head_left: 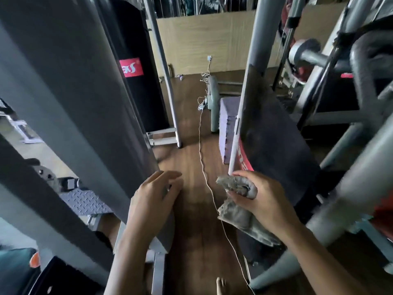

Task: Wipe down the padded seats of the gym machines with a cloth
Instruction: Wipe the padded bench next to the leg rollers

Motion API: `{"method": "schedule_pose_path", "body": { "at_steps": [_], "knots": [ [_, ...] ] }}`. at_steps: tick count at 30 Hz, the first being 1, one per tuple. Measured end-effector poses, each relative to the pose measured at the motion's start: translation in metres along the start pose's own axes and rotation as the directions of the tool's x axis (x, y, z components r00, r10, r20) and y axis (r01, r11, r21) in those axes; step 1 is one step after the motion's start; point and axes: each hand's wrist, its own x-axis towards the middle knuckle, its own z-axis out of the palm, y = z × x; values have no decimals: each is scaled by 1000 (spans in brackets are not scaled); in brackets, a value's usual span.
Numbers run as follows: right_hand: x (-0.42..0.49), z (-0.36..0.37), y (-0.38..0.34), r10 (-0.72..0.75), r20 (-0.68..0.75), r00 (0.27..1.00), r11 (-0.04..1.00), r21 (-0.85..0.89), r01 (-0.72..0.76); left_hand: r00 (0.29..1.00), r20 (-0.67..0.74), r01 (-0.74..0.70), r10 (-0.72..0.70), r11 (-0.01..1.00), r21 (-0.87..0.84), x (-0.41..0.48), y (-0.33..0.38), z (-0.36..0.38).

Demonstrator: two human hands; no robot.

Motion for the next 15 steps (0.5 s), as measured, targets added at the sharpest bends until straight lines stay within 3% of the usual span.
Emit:
{"method": "schedule_pose_path", "body": {
  "at_steps": [10, 15],
  "knots": [
    [234, 69, 45, 59, -42, 997, 989, 137, -53, 996, 73, 60, -54, 994, -87, 232, -52, 26],
    [340, 75, 48, 44, -101, 994, 992, 121, -32, 999, 2, 32, -32, 994, -104, 331, -64, 32]
  ]
}}
